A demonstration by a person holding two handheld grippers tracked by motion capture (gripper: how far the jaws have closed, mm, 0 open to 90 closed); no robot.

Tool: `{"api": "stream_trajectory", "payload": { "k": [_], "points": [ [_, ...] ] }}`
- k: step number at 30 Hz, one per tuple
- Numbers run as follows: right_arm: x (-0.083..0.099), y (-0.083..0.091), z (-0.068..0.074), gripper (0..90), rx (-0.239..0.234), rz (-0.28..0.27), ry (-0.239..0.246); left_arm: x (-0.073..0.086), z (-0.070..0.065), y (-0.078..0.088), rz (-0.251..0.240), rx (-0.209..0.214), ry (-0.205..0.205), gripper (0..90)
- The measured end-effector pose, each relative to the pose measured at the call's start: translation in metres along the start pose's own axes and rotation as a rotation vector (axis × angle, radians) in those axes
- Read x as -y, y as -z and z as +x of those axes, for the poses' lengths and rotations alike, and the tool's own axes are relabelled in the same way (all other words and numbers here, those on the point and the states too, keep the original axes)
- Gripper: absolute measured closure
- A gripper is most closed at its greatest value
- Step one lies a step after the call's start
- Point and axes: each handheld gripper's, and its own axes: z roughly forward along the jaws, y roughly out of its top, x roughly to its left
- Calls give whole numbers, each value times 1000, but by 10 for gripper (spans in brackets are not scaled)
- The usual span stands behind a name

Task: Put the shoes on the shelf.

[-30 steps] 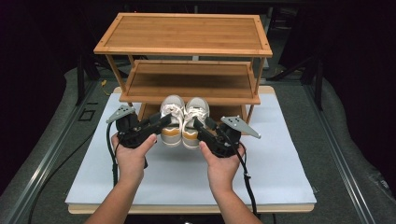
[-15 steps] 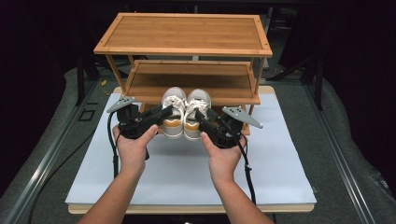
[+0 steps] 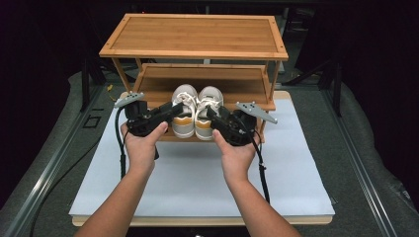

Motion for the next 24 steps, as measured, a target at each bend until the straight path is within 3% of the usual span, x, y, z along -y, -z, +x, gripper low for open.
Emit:
{"api": "stream_trajectory", "payload": {
  "k": [18, 24],
  "points": [
    [-22, -25, -12, 547, 9, 8, -3, -23, 10, -27, 4, -3, -4, 542],
    [-26, -38, -16, 547, 14, 4, 0, -25, 20, -37, 2, -1, 4, 543]
  ]
}}
